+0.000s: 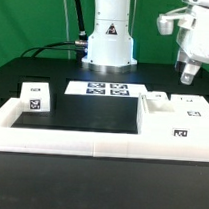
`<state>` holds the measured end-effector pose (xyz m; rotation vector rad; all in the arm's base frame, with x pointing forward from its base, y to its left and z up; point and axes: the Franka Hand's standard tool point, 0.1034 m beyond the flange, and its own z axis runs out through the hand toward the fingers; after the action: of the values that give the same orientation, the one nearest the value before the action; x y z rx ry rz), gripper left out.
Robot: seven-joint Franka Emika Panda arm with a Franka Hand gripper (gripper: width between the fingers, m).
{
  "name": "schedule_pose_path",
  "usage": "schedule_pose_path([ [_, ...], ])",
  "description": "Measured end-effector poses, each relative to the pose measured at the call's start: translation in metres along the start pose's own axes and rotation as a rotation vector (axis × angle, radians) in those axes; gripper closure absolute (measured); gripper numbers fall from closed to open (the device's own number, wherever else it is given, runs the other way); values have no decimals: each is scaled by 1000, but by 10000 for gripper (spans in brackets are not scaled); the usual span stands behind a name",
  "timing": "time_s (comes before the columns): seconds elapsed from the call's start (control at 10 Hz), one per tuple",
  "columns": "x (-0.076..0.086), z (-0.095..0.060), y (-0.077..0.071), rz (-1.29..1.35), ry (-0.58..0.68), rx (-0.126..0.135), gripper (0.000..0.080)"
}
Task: Assemble cabinet
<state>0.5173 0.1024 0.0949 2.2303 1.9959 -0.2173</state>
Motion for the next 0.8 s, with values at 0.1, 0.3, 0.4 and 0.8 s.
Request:
schedule_pose_path([
  [0.1,-4,1,-14,-2,4,2,3],
  [0.3,-4,2,-14,-2,2,7,2],
  [0.4,-4,3,-15,-2,2,7,2],
  [0.8,-7,12,-45,-7,18,13,2],
])
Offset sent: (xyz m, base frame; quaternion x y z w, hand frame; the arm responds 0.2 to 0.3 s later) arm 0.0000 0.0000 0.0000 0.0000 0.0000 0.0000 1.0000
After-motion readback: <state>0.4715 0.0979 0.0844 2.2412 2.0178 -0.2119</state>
